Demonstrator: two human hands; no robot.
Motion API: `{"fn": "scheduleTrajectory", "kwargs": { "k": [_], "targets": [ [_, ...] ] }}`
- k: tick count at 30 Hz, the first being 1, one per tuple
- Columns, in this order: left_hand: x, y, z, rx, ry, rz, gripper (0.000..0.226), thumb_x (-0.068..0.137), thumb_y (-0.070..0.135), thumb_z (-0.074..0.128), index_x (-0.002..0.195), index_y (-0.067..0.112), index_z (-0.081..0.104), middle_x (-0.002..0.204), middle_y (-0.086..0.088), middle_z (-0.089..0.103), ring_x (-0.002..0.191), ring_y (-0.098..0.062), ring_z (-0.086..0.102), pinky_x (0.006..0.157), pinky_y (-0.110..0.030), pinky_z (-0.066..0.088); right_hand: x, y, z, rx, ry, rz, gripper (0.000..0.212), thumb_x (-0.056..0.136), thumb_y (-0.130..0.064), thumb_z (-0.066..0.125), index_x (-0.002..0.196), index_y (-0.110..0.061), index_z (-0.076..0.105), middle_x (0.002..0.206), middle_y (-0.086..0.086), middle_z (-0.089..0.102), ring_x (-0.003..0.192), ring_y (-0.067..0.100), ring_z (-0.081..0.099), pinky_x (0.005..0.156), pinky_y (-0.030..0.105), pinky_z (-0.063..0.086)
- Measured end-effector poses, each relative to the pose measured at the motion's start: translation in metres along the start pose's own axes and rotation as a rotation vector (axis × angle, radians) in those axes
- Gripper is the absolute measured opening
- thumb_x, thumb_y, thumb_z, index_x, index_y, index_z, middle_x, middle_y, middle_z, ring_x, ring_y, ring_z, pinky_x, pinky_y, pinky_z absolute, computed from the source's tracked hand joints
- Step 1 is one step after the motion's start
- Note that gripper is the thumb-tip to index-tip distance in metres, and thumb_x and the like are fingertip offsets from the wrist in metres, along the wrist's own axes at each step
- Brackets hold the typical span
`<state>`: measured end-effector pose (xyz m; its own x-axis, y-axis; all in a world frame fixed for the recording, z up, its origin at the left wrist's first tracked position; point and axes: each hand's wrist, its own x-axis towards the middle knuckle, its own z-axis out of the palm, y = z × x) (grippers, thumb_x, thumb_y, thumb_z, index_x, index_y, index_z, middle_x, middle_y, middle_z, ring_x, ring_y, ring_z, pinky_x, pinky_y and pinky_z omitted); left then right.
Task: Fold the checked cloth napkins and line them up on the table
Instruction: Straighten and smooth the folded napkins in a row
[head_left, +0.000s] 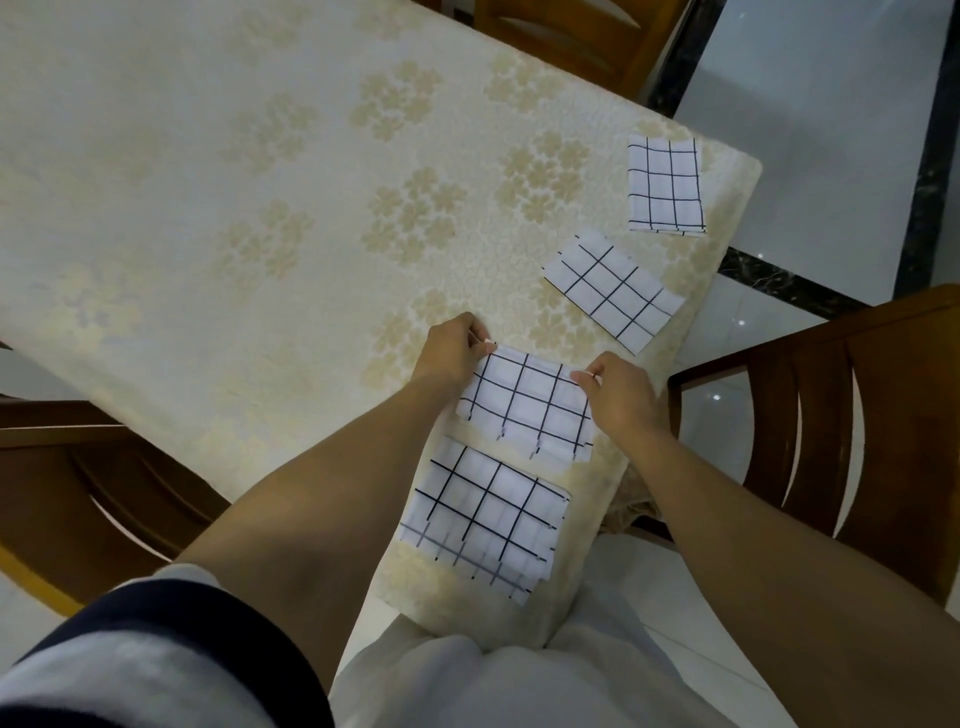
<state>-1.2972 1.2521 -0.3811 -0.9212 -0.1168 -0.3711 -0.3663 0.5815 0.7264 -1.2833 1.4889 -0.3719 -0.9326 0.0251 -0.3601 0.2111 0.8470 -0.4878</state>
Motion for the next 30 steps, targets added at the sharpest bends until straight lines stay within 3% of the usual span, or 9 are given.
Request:
{"fn": "scheduleTrajectory", "kwargs": {
  "k": [11, 13, 15, 18, 20, 22, 25, 27, 30],
  "targets": [
    [0.011, 0.008, 0.009, 0.046, 0.004, -0.037, 0.012, 0.095, 0.016, 0.071, 0.095, 0.006, 0.064, 0.074, 0.001, 0.054, 0.066, -0.015, 0.05, 0.063, -0.026, 0.045, 0.005, 0.004, 0.0, -0.061, 0.021, 0.062, 0.029, 0.102, -0.035, 0.057, 0.107, -0.007, 0.061, 0.101, 0.008, 0.065, 0.082, 0.018, 0.054, 0.065, 0.03, 0.04],
    [0.013, 0.008, 0.009, 0.057, 0.002, -0.046, 0.015, 0.095, 0.018, 0.071, 0.098, 0.006, 0.062, 0.081, -0.002, 0.058, 0.072, -0.019, 0.054, 0.069, -0.032, 0.05, 0.003, 0.003, 0.003, -0.061, 0.019, 0.064, 0.031, 0.103, -0.035, 0.056, 0.111, -0.006, 0.059, 0.109, 0.01, 0.063, 0.086, 0.019, 0.053, 0.068, 0.03, 0.041],
    [0.01, 0.011, 0.008, 0.098, 0.039, -0.032, 0.025, 0.097, 0.026, 0.068, 0.111, 0.008, 0.059, 0.103, -0.007, 0.059, 0.086, -0.022, 0.055, 0.078, -0.037, 0.052, -0.002, 0.002, 0.004, -0.199, 0.115, -0.006, 0.034, 0.101, -0.037, 0.057, 0.117, -0.007, 0.056, 0.118, 0.013, 0.057, 0.095, 0.023, 0.052, 0.075, 0.035, 0.044],
    [-0.004, 0.019, 0.016, 0.353, 0.276, 0.246, 0.036, 0.104, 0.032, 0.054, 0.13, 0.007, 0.055, 0.124, -0.013, 0.054, 0.106, -0.028, 0.052, 0.089, -0.04, 0.049, -0.012, -0.001, 0.016, -0.373, 0.352, -0.216, 0.047, 0.096, -0.032, 0.066, 0.132, -0.005, 0.053, 0.134, 0.019, 0.054, 0.122, 0.035, 0.051, 0.102, 0.045, 0.044],
    [-0.015, 0.022, 0.03, 0.45, 0.264, 0.483, 0.037, 0.104, 0.021, 0.051, 0.137, 0.006, 0.054, 0.135, -0.014, 0.055, 0.117, -0.031, 0.052, 0.098, -0.041, 0.044, -0.016, -0.011, 0.031, -0.338, 0.356, -0.339, 0.053, 0.098, -0.026, 0.06, 0.143, -0.002, 0.046, 0.148, 0.02, 0.047, 0.139, 0.035, 0.042, 0.116, 0.049, 0.035],
    [-0.02, 0.016, 0.047, 0.484, 0.078, 0.54, 0.046, 0.103, 0.018, 0.049, 0.147, 0.005, 0.046, 0.152, -0.014, 0.045, 0.139, -0.032, 0.042, 0.115, -0.042, 0.035, -0.021, -0.019, 0.048, -0.36, 0.26, -0.362, 0.056, 0.105, -0.028, 0.04, 0.155, -0.003, 0.03, 0.161, 0.016, 0.031, 0.151, 0.03, 0.026, 0.124, 0.047, 0.022],
    [-0.022, -0.002, 0.065, 0.563, -0.134, 0.441, 0.057, 0.11, 0.03, 0.032, 0.161, 0.01, 0.019, 0.17, -0.008, 0.012, 0.157, -0.027, 0.005, 0.128, -0.041, 0.009, -0.027, -0.013, 0.067, -0.469, 0.088, -0.281, 0.065, 0.104, -0.039, 0.005, 0.16, -0.006, 0.003, 0.169, 0.011, 0.005, 0.156, 0.025, 0.001, 0.127, 0.045, 0.004],
    [-0.022, -0.015, 0.067, 0.62, -0.144, 0.434, 0.058, 0.111, 0.038, 0.019, 0.164, 0.018, 0.004, 0.171, 0.002, -0.005, 0.157, -0.019, -0.01, 0.128, -0.039, 0.0, -0.029, 0.0, 0.071, -0.515, 0.068, -0.268, 0.07, 0.101, -0.047, -0.001, 0.16, -0.008, -0.003, 0.169, 0.009, -0.002, 0.156, 0.023, -0.004, 0.127, 0.045, 0.001],
    [-0.021, -0.024, 0.063, 0.723, -0.075, 0.466, 0.06, 0.109, 0.05, 0.01, 0.162, 0.029, -0.008, 0.169, 0.013, -0.014, 0.155, -0.013, -0.017, 0.127, -0.04, -0.006, -0.027, 0.011, 0.068, -0.509, 0.081, -0.256, 0.075, 0.102, -0.057, 0.003, 0.161, -0.011, -0.003, 0.169, 0.005, -0.006, 0.156, 0.021, -0.007, 0.127, 0.046, 0.001]
  ]
}}
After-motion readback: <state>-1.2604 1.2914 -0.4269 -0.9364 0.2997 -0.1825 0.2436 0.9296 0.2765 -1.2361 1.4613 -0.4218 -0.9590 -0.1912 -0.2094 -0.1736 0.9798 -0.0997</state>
